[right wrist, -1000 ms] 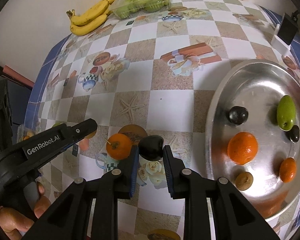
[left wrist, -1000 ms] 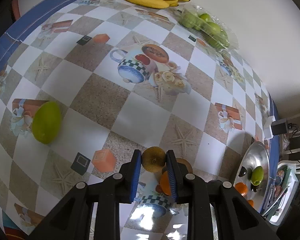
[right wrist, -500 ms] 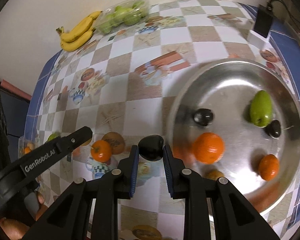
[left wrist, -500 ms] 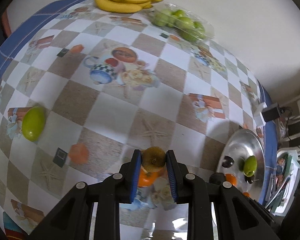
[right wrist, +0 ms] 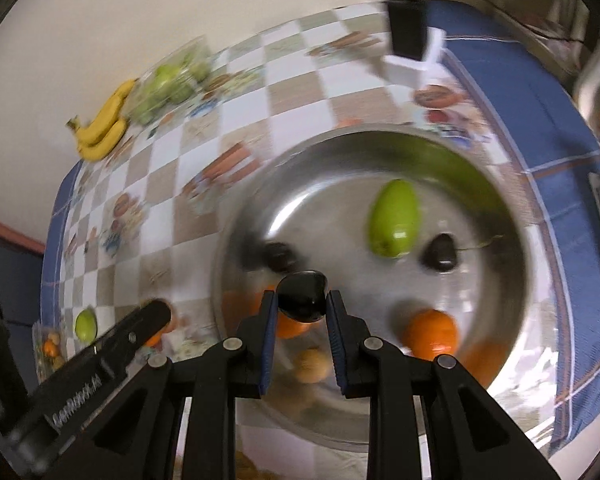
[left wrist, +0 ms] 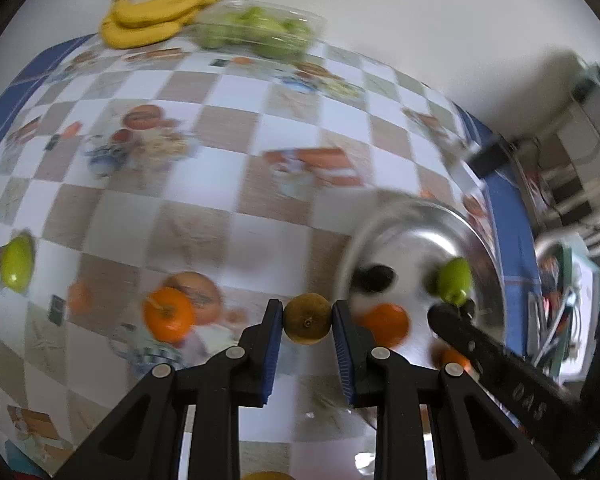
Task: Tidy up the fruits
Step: 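Carry the plum and kiwi over the steel bowl, then lower the dark plum and kiwi into the bowl and open both tools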
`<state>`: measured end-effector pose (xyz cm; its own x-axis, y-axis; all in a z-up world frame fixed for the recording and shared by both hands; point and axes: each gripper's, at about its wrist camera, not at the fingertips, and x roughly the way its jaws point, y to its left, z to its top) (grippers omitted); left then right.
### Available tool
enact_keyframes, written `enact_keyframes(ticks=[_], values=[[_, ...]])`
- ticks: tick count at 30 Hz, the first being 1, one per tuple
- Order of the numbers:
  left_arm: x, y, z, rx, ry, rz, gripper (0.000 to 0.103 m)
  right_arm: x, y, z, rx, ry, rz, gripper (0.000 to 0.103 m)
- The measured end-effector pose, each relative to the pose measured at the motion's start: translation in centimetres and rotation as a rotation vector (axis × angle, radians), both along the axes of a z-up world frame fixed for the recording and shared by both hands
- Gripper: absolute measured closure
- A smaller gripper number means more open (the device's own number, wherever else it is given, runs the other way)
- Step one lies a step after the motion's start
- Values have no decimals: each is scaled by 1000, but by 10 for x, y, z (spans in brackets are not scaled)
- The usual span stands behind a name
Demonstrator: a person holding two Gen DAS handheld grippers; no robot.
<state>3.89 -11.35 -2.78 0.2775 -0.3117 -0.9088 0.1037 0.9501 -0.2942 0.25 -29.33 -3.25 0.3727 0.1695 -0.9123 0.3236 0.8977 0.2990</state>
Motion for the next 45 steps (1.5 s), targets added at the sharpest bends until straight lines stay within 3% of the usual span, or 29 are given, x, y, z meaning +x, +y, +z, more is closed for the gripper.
enact_keyframes(ticks=[7,20,45], values=[[-16,-40,1,-2,-4,-114,76,-14,-32,2,-17,2,-70,77],[-32,-83,-8,-5,12,-231,76,-22,-45,2,-13,4,-96,77],[-27,-110,-34,33,29,-269,76,-17,-51,-22,-1,69,-109,77]])
